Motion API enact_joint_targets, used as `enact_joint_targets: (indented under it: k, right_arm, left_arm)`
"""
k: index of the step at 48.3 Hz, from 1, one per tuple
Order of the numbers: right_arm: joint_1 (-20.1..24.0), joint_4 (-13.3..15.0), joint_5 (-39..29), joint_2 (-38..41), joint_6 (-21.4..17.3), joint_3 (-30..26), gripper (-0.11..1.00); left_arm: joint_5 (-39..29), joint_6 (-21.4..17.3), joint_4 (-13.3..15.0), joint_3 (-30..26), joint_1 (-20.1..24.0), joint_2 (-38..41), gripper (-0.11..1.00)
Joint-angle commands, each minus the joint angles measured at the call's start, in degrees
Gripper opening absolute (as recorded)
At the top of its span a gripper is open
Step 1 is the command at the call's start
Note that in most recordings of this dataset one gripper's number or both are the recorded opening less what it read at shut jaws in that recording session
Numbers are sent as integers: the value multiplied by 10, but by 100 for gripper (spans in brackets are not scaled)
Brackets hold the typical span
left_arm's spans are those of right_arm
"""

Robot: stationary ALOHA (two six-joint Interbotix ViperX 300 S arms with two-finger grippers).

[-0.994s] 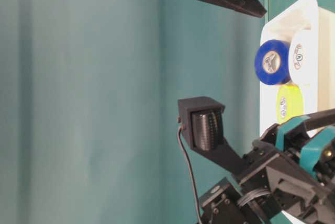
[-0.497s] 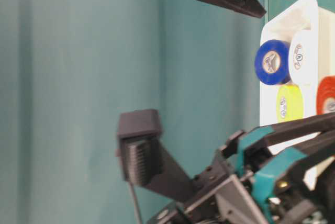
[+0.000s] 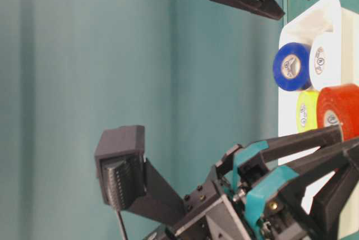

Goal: Put the tape alternately from left to right into the white case.
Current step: 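Carry the red roll into the tray's lower-left corner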

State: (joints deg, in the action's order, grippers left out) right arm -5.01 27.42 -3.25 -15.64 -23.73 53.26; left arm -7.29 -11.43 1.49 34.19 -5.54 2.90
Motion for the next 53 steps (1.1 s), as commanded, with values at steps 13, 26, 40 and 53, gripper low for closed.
enact_joint_targets:
  k: [13, 26, 40, 53]
  right_arm:
    - [1, -1, 5, -9, -1, -4, 75]
    - [1, -1, 5, -9, -1, -4, 75]
    - [1, -1, 5, -9, -1, -4, 75]
    - [1, -1, 5, -9, -1, -4, 75]
  left_arm:
    - [-6, 0, -1, 38, 63, -54, 28]
    - [-6, 0, 0, 92, 125, -100, 28]
    - [-2, -4, -2, 127, 180, -117, 28]
    - [18, -4, -1, 135, 213, -112, 28]
